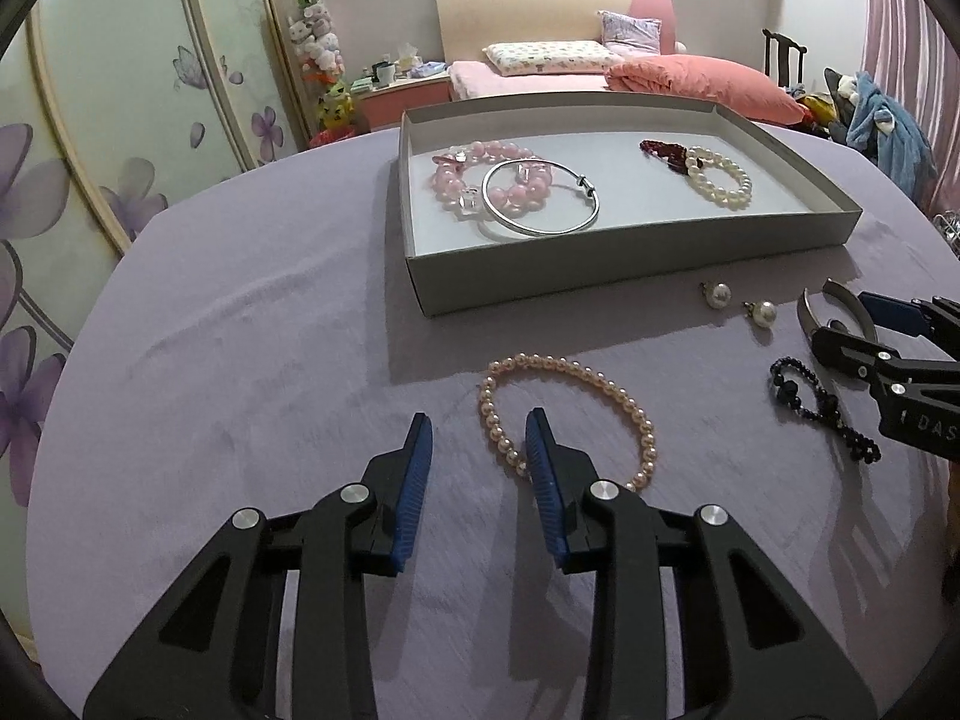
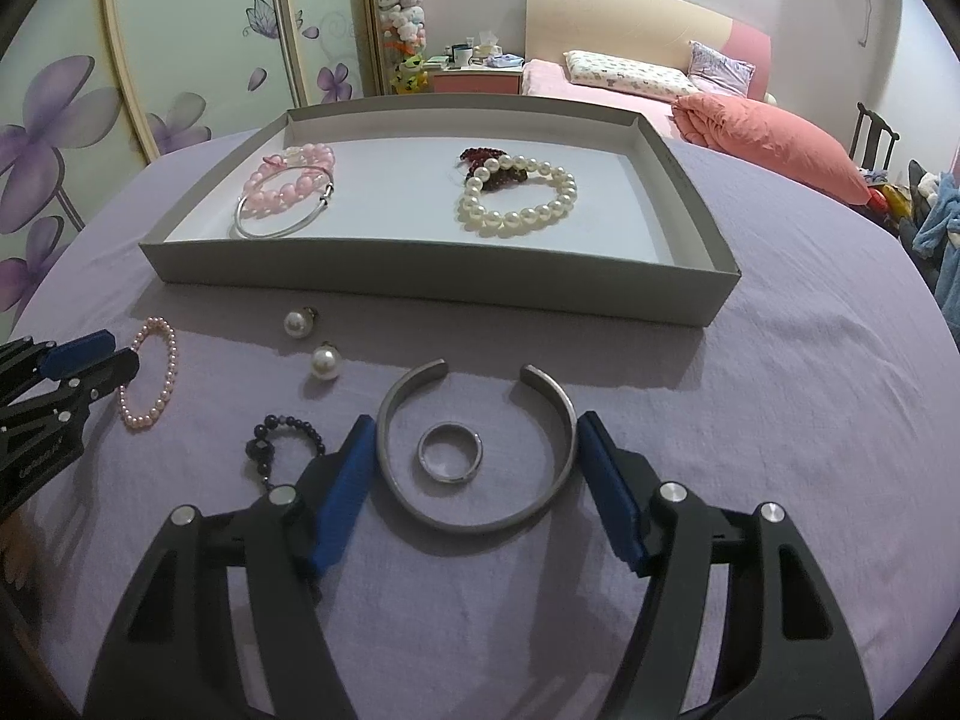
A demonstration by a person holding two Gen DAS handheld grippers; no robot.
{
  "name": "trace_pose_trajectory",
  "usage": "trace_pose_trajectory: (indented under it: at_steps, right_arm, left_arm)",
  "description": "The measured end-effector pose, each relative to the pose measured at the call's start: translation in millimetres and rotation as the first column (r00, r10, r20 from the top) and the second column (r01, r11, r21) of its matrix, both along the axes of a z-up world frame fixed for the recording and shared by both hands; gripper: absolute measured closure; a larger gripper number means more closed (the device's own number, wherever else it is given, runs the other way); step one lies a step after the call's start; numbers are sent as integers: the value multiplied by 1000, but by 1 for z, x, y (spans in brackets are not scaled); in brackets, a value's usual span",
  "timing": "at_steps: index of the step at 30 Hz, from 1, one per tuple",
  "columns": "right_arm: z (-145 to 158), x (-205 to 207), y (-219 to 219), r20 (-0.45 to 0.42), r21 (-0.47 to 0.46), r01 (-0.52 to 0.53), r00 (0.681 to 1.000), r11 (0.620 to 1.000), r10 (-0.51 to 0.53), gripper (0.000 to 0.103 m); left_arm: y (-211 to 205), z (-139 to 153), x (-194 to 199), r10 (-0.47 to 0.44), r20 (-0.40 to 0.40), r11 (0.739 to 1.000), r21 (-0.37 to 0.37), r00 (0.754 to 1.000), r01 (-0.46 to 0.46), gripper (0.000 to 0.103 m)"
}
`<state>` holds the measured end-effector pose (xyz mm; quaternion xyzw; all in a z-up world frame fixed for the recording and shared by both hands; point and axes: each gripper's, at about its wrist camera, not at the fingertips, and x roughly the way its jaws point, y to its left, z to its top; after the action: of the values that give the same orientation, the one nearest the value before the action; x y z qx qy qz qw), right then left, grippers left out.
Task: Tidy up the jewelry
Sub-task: 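Reach the left tool to the pink pearl bracelet and grasp it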
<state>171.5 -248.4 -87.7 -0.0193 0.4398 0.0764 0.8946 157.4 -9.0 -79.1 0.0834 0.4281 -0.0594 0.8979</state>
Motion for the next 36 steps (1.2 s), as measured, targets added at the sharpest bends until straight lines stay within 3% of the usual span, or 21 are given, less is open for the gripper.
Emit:
trace_pose_trajectory:
  at_steps: [1,3,28,36]
  right_arm:
    - [0,0,-1,1,1,1,1000,1000,-1,38]
    - [0,0,-2,3,4,2,1000,1000,-2,38]
    - [10,-6,-10,61,55,28,998,998,-31,38]
    - [22,-13,-15,122,76,42,991,996,-51,38]
  left_arm:
    - [-1,0,0,-11,-1,1000,-9,1000,11,91]
    - [-4,-1,-1,-12,5,1000,4,1000,12,96]
    - [-5,19,-7,-28,98,995,-88,995,36,97]
    - [-4,29,-14,-20,152,988,-149,988,43,97]
